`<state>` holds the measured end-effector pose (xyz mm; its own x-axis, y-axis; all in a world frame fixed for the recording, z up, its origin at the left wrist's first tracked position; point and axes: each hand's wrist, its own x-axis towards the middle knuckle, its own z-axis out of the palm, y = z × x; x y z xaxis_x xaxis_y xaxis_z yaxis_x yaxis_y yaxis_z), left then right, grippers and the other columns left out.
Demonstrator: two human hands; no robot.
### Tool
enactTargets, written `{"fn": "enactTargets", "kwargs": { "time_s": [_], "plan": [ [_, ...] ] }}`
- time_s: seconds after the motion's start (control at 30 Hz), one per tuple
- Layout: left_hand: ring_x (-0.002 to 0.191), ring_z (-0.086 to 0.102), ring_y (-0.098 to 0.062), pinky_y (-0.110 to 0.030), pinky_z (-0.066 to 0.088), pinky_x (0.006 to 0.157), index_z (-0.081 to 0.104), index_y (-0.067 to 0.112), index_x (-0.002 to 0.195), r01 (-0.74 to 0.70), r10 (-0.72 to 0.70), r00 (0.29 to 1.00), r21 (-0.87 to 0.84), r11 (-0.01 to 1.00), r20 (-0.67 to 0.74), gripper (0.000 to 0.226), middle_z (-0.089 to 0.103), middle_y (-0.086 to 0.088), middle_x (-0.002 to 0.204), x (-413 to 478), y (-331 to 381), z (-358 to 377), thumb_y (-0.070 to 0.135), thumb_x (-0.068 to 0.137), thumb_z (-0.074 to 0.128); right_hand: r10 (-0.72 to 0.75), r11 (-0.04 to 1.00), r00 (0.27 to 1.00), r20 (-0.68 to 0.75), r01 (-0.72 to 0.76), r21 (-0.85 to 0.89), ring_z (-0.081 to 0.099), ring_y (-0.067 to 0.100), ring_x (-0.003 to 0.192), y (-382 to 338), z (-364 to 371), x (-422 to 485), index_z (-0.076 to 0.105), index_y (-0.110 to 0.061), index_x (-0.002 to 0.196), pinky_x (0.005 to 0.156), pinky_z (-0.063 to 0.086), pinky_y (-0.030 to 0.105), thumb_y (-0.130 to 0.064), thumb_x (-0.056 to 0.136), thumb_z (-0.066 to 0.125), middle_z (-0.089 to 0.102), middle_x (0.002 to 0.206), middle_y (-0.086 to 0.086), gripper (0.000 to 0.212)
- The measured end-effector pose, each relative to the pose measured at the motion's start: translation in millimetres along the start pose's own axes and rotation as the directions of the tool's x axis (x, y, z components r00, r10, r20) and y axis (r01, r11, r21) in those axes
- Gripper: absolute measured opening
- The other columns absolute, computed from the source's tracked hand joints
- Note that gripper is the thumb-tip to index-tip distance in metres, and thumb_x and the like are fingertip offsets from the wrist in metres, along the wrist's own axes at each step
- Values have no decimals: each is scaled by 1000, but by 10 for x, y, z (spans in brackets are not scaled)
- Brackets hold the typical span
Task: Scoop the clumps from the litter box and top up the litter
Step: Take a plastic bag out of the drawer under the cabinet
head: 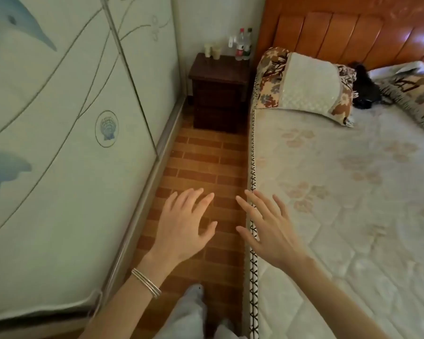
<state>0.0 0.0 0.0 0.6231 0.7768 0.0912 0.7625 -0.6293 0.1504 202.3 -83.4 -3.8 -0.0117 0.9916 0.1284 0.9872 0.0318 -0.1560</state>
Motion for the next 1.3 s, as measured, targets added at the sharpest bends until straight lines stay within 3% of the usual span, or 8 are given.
{"fn": "enactTargets", "kwargs": {
  "time_s": [0.13,0.37,0.6,0.83,1.03,1.3],
  "plan": [
    [128,43,-21,-45,35,106,45,26,136,18,-17,998,15,1000,-53,60,50,-1,137,146,-251,-43,57,86,34,-6,1000,999,41,6,-16,29,18,137,-73,-7,290,34,-27,141,111,14,44,-54,90,35,38,146,-1,58],
    [128,44,-20,-45,37,105,45,26,135,-23,25,994,23,999,-110,59,50,0,136,708,-813,-193,57,87,34,44,997,999,-12,-45,-56,26,16,138,-139,-31,999,29,-27,142,112,8,40,-55,90,31,36,147,-2,59],
    [125,46,-20,-42,37,105,48,23,134,-63,60,986,-13,998,-157,57,52,0,134,1269,-1263,-331,54,87,35,84,995,990,-115,-90,-52,24,16,139,-182,-45,1693,29,-26,143,114,16,44,-52,91,31,34,148,-1,58],
    [123,48,-20,-42,39,103,49,23,132,-55,40,987,-90,994,-158,55,54,0,132,1579,-1544,-112,53,87,38,103,995,989,-104,-101,22,24,15,139,-121,232,2043,29,-24,143,113,18,42,-49,91,35,34,148,-1,58],
    [123,48,-19,-40,37,103,48,24,132,-27,15,993,-109,994,-116,55,54,1,132,2042,-1656,160,52,86,40,56,998,998,-10,-55,9,26,15,137,242,444,2467,30,-25,142,112,16,41,-49,90,37,37,146,-2,58],
    [127,45,-18,-39,33,106,45,25,135,2,-7,995,-46,999,-100,57,51,1,136,3317,-1653,222,55,87,36,26,1000,1000,-14,-26,-2,29,16,137,1129,345,3533,30,-25,142,111,17,42,-51,91,32,38,146,-1,58]
  ]
}}
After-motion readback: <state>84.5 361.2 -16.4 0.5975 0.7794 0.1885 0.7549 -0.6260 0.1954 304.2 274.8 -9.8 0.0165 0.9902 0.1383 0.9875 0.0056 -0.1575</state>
